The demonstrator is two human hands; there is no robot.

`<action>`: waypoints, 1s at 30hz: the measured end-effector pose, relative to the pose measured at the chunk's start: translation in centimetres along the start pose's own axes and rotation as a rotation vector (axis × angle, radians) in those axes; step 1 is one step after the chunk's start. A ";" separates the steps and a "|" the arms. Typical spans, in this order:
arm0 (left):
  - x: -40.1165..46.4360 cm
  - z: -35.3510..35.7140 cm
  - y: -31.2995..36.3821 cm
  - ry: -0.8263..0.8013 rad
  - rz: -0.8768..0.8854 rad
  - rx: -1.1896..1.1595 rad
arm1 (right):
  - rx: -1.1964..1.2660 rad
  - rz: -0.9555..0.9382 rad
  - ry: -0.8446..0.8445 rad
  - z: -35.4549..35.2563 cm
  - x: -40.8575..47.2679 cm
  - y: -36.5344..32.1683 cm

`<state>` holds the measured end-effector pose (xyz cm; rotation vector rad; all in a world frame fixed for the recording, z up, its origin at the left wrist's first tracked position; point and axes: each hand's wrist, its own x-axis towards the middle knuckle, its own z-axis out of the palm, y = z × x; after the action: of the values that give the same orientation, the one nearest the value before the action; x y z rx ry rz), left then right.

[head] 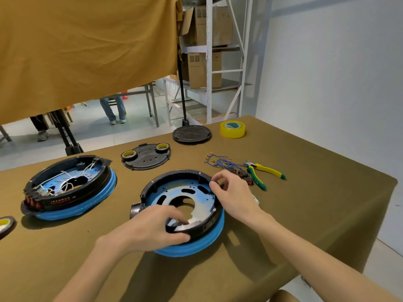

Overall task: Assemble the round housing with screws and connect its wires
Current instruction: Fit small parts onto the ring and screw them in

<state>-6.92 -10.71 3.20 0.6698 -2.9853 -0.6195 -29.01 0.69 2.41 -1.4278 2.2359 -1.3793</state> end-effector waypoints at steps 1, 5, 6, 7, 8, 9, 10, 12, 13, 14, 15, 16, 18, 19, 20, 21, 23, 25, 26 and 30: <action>0.6 0.8 1.0 0.112 -0.002 0.065 | 0.002 -0.004 0.040 0.1 0.3 -0.2; 3.9 4.0 6.2 0.488 0.058 -0.065 | 0.049 -0.022 0.183 0.7 1.1 -0.6; 4.4 4.0 6.9 0.495 0.105 -0.207 | 0.060 -0.018 0.198 0.9 1.1 -0.5; 4.6 3.6 7.0 0.477 0.162 -0.293 | 0.067 -0.017 0.208 1.1 0.9 -0.2; 4.3 3.0 6.5 0.473 0.217 -0.300 | 0.068 -0.024 0.210 1.1 0.6 0.3; 3.9 2.3 5.5 0.496 0.253 -0.258 | 0.059 -0.039 0.197 0.9 0.4 0.9; 3.4 1.7 3.9 0.513 0.256 -0.192 | 0.040 -0.064 0.164 0.7 0.1 1.5; 2.4 1.0 0.3 0.459 0.168 -0.033 | -0.014 -0.124 0.076 0.3 -0.2 2.9; 2.0 0.9 -1.2 0.400 0.102 0.028 | -0.032 -0.147 0.040 0.2 -0.3 3.5; 1.7 1.2 -2.2 0.350 0.056 0.070 | -0.043 -0.160 0.016 0.2 -0.2 4.0; 1.6 1.6 -2.8 0.329 0.046 0.094 | -0.050 -0.168 -0.001 0.2 0.0 4.4; 1.4 2.1 -3.0 0.337 0.061 0.105 | -0.058 -0.175 -0.018 0.2 0.4 4.6; 1.1 3.2 -2.6 0.382 0.101 0.151 | -0.070 -0.194 -0.061 -0.1 1.6 4.3; 0.9 3.6 -2.4 0.406 0.113 0.183 | -0.073 -0.207 -0.076 -0.3 2.1 4.0; 0.8 3.9 -2.1 0.440 0.123 0.202 | -0.066 -0.218 -0.077 -0.5 2.6 3.6; 0.7 4.0 -1.8 0.480 0.131 0.203 | -0.044 -0.227 -0.062 -0.6 2.9 3.2; 0.7 4.3 -0.7 0.549 0.122 0.187 | 0.039 -0.235 -0.015 -0.6 2.7 2.3; 1.0 4.7 0.9 0.599 0.063 0.179 | 0.131 -0.243 0.000 -0.1 1.6 1.4; 1.4 5.2 1.8 0.621 0.024 0.161 | 0.156 -0.248 -0.008 0.2 0.9 1.1; 2.7 6.3 4.2 0.692 -0.014 -0.094 | 0.147 -0.235 -0.081 0.9 -1.4 0.8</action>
<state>-11.75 -5.94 -1.18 0.7149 -2.2998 -0.4103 -28.29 1.38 0.81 -1.7033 1.9231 -1.4893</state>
